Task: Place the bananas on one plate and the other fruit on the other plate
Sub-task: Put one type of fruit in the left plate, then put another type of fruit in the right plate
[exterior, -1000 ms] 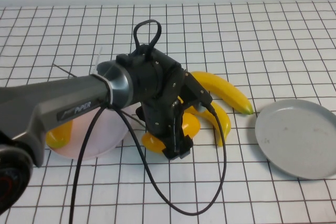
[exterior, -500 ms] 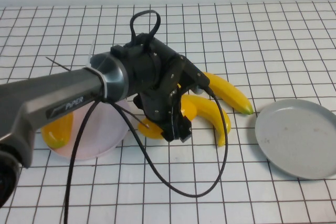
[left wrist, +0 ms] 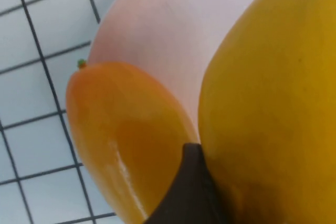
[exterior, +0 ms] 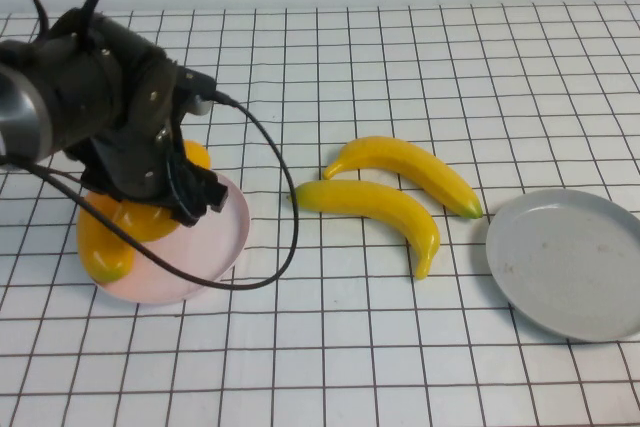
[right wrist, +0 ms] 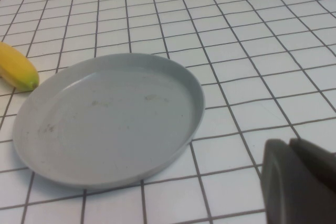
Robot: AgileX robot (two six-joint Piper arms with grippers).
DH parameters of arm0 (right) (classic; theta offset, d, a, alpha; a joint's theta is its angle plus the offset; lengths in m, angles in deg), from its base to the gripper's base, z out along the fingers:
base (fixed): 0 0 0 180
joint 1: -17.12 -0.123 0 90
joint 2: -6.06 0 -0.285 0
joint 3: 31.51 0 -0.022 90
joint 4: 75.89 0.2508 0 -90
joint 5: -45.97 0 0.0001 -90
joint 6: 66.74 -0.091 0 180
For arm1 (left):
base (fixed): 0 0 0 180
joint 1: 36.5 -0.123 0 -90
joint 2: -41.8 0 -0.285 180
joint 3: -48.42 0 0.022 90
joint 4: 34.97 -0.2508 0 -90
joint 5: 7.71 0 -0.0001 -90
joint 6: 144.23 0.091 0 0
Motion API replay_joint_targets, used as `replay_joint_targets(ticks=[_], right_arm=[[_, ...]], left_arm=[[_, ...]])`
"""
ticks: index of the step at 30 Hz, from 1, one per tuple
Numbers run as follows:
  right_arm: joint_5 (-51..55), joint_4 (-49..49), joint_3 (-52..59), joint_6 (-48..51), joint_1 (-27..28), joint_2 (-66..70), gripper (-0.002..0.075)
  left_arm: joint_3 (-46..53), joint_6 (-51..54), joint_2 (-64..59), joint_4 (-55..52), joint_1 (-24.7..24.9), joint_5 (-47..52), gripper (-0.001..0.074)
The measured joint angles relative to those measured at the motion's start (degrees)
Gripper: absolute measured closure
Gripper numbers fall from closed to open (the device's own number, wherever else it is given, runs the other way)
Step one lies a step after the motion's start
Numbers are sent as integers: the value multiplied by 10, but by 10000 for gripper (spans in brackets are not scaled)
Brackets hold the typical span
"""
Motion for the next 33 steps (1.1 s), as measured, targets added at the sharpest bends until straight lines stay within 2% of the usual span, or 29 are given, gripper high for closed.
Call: replay_joint_targets(ticks=[5,11,18,21,23,24,29,31,33], right_arm=[[0,0,0,0,0,0,742],[0,0,0,0,0,0,742],[0,0,0,0,0,0,742],[0,0,0,0,0,0,742],[0,0,0,0,0,0,743],[0,0,0,0,0,0,742],[0,0,0,0,0,0,742],[0,0,0,0,0,0,742],[0,0,0,0,0,0,742]], left_arm=[[64,22,0,70,-46,-84,202],[71,52,0,106,-52,-116,69],[72,108,20,126,-53,-118,66],[75,181,71,193,-53,-123,83],[85,234,125,246,-53,-128,154],[94,256,156,269,-53,-130,216],[167,314,305,326,-53,-134,591],[212,311,373,327,-53,-141,674],[256,281,441,316,-53,-146,708]])
